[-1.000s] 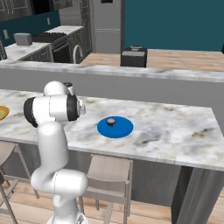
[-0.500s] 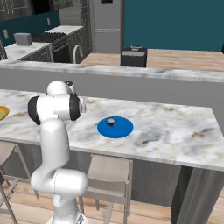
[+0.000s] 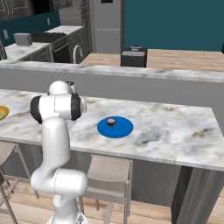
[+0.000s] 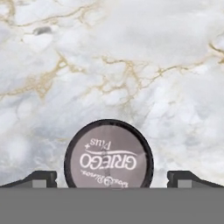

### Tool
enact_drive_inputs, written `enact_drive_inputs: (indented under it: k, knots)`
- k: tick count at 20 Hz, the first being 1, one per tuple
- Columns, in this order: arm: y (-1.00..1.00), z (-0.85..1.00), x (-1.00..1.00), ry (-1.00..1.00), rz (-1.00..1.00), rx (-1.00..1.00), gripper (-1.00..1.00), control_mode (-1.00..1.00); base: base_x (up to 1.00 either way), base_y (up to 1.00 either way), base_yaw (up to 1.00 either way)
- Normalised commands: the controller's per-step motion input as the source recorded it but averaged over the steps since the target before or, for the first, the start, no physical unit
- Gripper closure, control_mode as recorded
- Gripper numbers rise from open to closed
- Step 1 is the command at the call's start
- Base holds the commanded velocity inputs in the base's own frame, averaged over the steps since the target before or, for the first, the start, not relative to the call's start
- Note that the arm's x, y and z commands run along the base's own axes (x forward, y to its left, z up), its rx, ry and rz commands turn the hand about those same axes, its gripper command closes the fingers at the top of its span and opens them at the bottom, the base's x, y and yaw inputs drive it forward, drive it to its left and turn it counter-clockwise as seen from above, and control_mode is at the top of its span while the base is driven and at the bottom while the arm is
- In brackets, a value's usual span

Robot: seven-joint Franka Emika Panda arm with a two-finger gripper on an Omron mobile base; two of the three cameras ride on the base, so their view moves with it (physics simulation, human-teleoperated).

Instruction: Place two yogurt containers on each plate.

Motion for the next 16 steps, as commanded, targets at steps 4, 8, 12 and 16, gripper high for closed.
enact_drive_inputs:
  k: [4,8,12,16]
  knots:
    - [0.00,-0.28,0.00,0.00,0.00,0.00,-1.00,-1.00,0.00,0.00,0.00]
    - [0.00,-0.22,0.01,0.00,0.00,0.00,-1.00,-1.00,0.00,0.00,0.00]
    - [0.02,-0.07,0.06,0.00,0.00,0.00,-1.00,-1.00,0.00,0.00,0.00]
    - [0.03,0.00,0.08,0.01,0.00,0.00,1.00,-1.00,0.00,0.00,0.00]
